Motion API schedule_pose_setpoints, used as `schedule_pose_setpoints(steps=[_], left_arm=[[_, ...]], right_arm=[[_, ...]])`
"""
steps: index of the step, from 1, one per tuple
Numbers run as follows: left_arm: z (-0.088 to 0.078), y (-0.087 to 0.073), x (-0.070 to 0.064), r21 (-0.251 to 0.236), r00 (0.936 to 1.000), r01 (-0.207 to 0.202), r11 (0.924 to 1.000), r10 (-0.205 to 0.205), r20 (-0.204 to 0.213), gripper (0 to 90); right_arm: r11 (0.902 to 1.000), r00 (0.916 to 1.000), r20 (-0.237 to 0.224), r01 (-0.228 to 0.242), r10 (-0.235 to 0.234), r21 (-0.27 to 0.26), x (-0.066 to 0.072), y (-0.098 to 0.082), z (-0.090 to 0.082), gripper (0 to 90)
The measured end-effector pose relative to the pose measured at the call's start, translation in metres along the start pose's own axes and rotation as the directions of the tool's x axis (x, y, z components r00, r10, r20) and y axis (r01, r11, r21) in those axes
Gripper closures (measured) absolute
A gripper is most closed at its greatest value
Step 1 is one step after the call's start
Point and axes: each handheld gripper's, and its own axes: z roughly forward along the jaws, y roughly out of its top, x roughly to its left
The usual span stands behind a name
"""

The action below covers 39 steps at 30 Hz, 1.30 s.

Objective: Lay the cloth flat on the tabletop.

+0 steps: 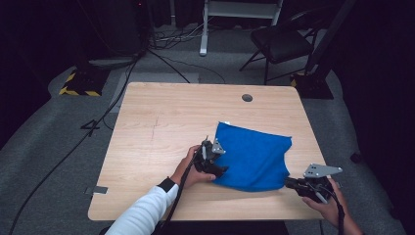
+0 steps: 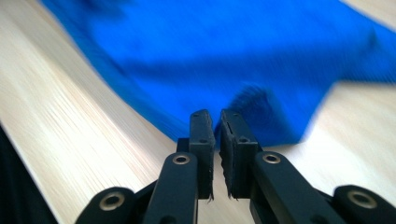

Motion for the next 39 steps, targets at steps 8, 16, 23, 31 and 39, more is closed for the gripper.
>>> schedule_pose_setpoints(steps=[8,16,23,31,39], left_arm=[[-0.010,0.001,-0.002,-0.011,0.9985,-0.050,0.9987,0.050,-0.023,29.1],[-0.007,0.001,-0.003,0.016,0.9967,-0.079,0.9967,0.079,-0.017,28.4],[0.008,0.009,0.014,0.032,0.9926,-0.072,0.9969,0.075,-0.095,28.4],[0.023,0.024,0.052,-0.011,0.9924,-0.003,0.9999,0.002,-0.123,29.8],[0.043,0.032,0.064,0.005,0.9959,0.030,0.9995,-0.029,-0.086,46.0]], right_arm=[[0.9962,0.9951,0.049,-0.087,0.087,0.002,-0.013,-0.015,-0.020,49.3],[0.9933,0.9888,0.117,-0.084,0.093,-0.079,-0.018,0.002,-0.037,39.0],[0.9979,0.9815,0.183,-0.051,0.058,-0.039,-0.044,0.029,0.003,40.3],[0.9907,0.9521,0.274,-0.131,0.136,-0.037,-0.104,0.052,0.040,50.7],[0.9671,0.9335,0.288,-0.244,0.214,0.072,-0.142,0.061,0.086,50.9]])
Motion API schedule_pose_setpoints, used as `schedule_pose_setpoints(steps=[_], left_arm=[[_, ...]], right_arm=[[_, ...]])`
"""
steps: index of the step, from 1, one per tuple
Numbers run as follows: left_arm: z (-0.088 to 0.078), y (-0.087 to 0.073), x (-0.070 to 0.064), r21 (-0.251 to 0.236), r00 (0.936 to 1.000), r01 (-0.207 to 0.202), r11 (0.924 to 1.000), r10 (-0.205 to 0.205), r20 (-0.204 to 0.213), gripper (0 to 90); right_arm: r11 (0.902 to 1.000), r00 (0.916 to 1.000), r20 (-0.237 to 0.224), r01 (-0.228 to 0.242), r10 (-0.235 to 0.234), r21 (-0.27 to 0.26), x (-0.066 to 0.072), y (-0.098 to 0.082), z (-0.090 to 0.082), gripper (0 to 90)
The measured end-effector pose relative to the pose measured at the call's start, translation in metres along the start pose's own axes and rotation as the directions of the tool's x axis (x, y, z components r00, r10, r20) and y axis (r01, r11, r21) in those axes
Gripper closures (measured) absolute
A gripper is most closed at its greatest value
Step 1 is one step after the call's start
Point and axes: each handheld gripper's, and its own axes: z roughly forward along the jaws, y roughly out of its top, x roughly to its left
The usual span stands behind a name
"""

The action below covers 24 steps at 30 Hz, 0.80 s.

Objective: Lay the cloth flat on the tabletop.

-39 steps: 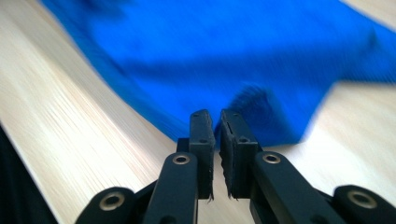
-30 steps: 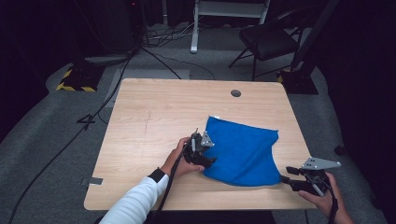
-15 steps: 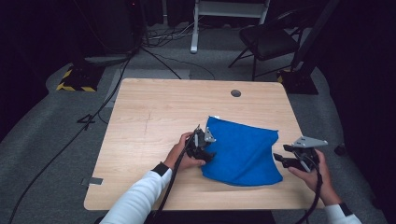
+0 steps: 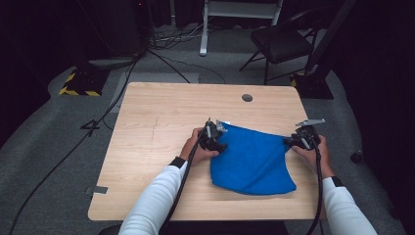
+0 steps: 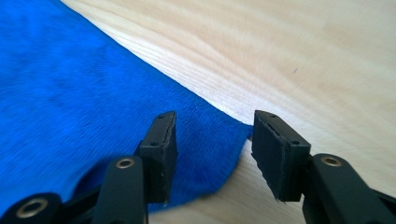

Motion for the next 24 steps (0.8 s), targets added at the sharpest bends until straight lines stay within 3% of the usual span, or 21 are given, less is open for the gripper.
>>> schedule_pose_setpoints(steps=[2,4,7,8,16,24], left_arm=[[0.000,0.000,0.002,-0.007,0.9999,-0.005,1.0000,0.005,0.009,53.8],[0.000,0.000,0.002,-0.012,0.9996,-0.020,0.9997,0.020,0.022,69.1],[0.000,0.001,0.004,0.003,0.9995,-0.032,0.9995,0.032,0.000,83.4],[-0.001,0.000,0.006,0.003,0.9994,-0.032,0.9995,0.032,-0.014,85.7],[-0.017,-0.013,0.033,-0.009,0.9935,0.052,0.9986,-0.053,-0.101,86.8],[-0.027,-0.030,0.062,-0.016,0.9734,0.144,0.9894,-0.145,-0.178,83.4]], right_arm=[[1.0000,1.0000,0.000,-0.006,0.006,0.001,-0.001,0.001,0.004,55.4],[0.9999,0.9996,-0.026,0.009,-0.010,-0.012,-0.002,0.003,0.007,67.4],[0.9998,0.9976,-0.067,0.019,-0.020,-0.011,0.000,0.009,0.011,82.7],[0.9990,0.9977,-0.052,0.042,-0.043,-0.015,0.002,0.012,0.013,86.4],[0.9828,0.9890,0.005,0.148,-0.148,-0.111,0.031,0.054,0.018,87.5],[0.9669,0.9760,0.046,0.217,-0.213,-0.134,0.060,0.091,0.042,84.1]])
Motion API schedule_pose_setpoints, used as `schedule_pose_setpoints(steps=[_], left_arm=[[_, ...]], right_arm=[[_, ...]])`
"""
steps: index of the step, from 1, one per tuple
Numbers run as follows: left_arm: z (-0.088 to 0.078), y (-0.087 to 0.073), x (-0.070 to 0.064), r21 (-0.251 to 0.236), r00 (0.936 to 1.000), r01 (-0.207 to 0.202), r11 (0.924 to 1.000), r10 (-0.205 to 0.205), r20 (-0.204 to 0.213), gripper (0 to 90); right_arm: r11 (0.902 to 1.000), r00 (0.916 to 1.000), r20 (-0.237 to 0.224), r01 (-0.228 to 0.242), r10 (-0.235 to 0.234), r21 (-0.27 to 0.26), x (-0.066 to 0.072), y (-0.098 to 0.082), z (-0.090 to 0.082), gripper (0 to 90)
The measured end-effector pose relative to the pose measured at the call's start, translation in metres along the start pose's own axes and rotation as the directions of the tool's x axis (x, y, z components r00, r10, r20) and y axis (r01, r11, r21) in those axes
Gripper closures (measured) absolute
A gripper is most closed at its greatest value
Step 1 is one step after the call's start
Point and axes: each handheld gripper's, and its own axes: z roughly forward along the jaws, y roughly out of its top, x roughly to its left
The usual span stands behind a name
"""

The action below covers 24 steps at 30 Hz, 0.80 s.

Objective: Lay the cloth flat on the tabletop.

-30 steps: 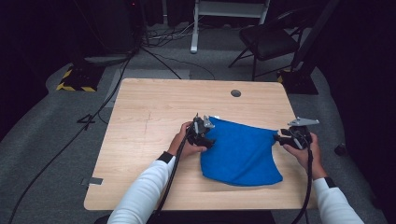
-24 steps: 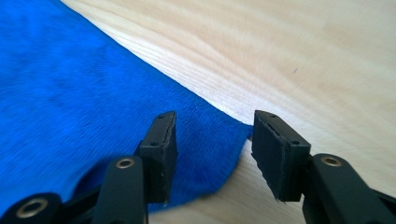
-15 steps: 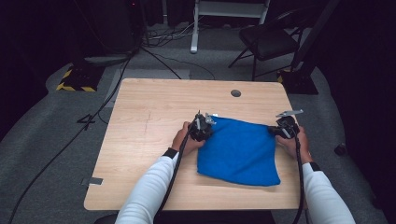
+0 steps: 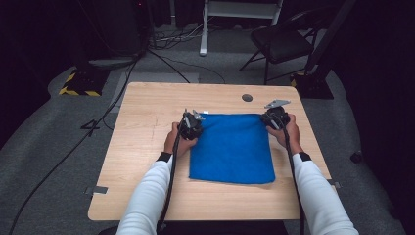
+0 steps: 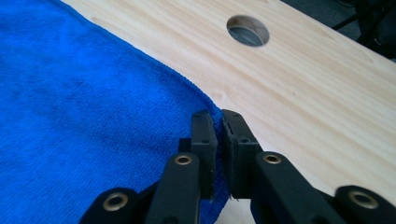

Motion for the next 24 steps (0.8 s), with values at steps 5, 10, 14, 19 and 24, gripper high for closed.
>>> schedule_pose_setpoints(steps=[5,10,14,19,24], left_arm=[[0.000,-0.001,0.005,0.013,0.9989,0.010,0.9999,-0.010,-0.045,67.0],[-0.009,-0.004,0.008,0.014,0.9984,0.022,0.9997,-0.021,-0.053,45.6],[-0.023,-0.010,-0.001,-0.005,0.9999,-0.015,0.9999,0.015,0.005,34.6],[-0.039,-0.025,-0.031,0.010,0.9872,-0.135,0.9908,0.134,0.087,27.0],[-0.052,-0.040,-0.053,0.026,0.9719,-0.203,0.9788,0.198,0.127,25.2]], right_arm=[[0.9997,0.9994,0.034,-0.002,0.001,0.022,0.005,0.012,0.021,66.2],[0.9994,0.9993,-0.012,-0.036,0.036,0.001,0.008,0.011,0.023,61.0],[0.9987,0.9963,-0.076,-0.042,0.039,-0.030,0.010,0.006,0.004,56.6],[0.9996,0.9818,-0.190,-0.005,-0.001,-0.029,0.020,-0.022,-0.031,48.7],[0.9978,0.9647,-0.256,0.066,-0.062,0.006,0.041,-0.056,-0.055,38.9]])
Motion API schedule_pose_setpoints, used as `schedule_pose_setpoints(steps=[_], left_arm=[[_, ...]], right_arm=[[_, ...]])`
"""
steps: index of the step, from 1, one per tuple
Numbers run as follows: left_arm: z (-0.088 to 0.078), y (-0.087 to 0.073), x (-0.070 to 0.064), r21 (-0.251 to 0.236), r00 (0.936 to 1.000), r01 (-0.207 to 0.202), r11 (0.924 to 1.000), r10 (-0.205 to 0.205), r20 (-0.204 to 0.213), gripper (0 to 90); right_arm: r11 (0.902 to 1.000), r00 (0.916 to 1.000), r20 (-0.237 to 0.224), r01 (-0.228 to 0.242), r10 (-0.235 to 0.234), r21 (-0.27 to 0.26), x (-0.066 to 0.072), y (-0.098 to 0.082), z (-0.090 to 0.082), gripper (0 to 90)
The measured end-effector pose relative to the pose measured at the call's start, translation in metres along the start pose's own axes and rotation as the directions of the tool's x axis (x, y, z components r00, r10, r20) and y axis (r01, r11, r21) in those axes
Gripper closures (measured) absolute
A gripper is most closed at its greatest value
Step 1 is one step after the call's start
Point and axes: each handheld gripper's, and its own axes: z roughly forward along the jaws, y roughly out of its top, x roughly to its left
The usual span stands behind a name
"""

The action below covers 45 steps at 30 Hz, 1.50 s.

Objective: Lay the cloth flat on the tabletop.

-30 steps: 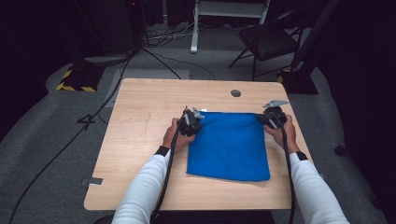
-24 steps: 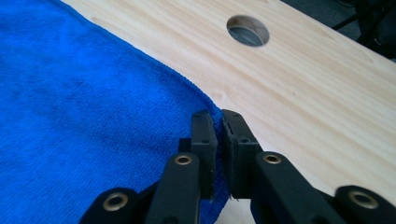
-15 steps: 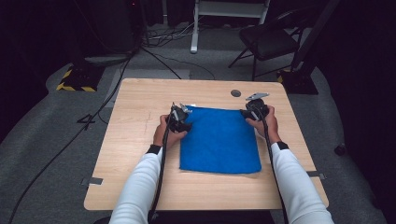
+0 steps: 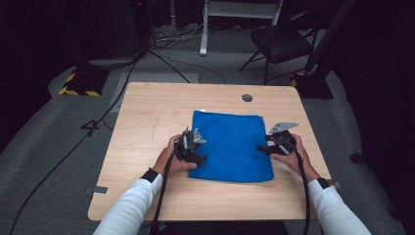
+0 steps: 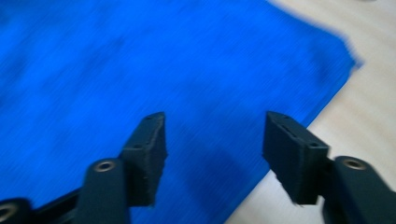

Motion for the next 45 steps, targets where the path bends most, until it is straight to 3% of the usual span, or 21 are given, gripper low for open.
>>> schedule_pose_setpoints(steps=[3,5,7,13,21,26,30,34,40,43,45], left_arm=[[-0.009,-0.007,-0.011,-0.007,0.9993,-0.022,0.9997,0.022,0.031,22.5],[-0.016,-0.014,-0.017,-0.022,0.9989,-0.020,0.9995,0.021,0.041,22.5],[-0.022,-0.022,-0.021,-0.029,0.9986,-0.007,0.9996,0.008,0.052,22.9],[-0.028,-0.044,-0.026,-0.001,0.9951,0.015,0.9999,-0.015,0.098,38.8],[-0.030,-0.044,-0.035,-0.008,0.9912,0.005,1.0000,-0.004,0.132,57.2],[-0.031,-0.045,-0.048,-0.008,0.9896,-0.001,1.0000,0.002,0.144,46.1],[-0.036,-0.049,-0.051,-0.018,0.9909,0.019,0.9996,-0.017,0.133,26.3],[-0.047,-0.057,-0.041,-0.058,0.9873,0.078,0.9952,-0.069,0.143,18.1],[-0.054,-0.066,-0.021,-0.081,0.9908,0.096,0.9921,-0.088,0.103,16.9],[-0.053,-0.069,-0.009,-0.078,0.9918,0.110,0.9909,-0.104,0.074,17.4],[-0.052,-0.071,0.000,-0.081,0.9892,0.134,0.9877,-0.128,0.071,17.7]], right_arm=[[0.9995,0.9996,-0.015,0.026,-0.026,0.018,0.014,-0.015,-0.012,36.2],[0.9978,0.9984,-0.009,0.056,-0.056,0.036,0.021,-0.023,-0.017,34.8],[0.9980,0.9985,-0.020,0.052,-0.052,0.035,0.026,-0.031,-0.023,34.7],[0.9974,0.9989,-0.008,0.046,-0.045,0.055,0.030,-0.052,-0.031,34.7],[0.9972,0.9998,0.002,0.021,-0.021,0.072,0.027,-0.058,-0.031,33.0],[0.9971,0.9999,0.005,-0.016,0.015,0.075,0.018,-0.066,-0.036,33.0],[0.9964,0.9998,0.015,-0.011,0.009,0.084,0.016,-0.068,-0.040,33.6],[0.9999,0.9994,-0.030,-0.015,0.015,0.004,0.021,-0.058,-0.046,35.0],[0.9959,0.9946,-0.085,0.053,-0.059,-0.074,0.049,-0.030,-0.041,37.1],[0.9881,0.9830,-0.138,0.106,-0.121,-0.111,0.071,-0.010,-0.029,38.8],[0.9810,0.9713,-0.171,0.143,-0.165,-0.131,0.088,0.003,-0.018,40.2]])
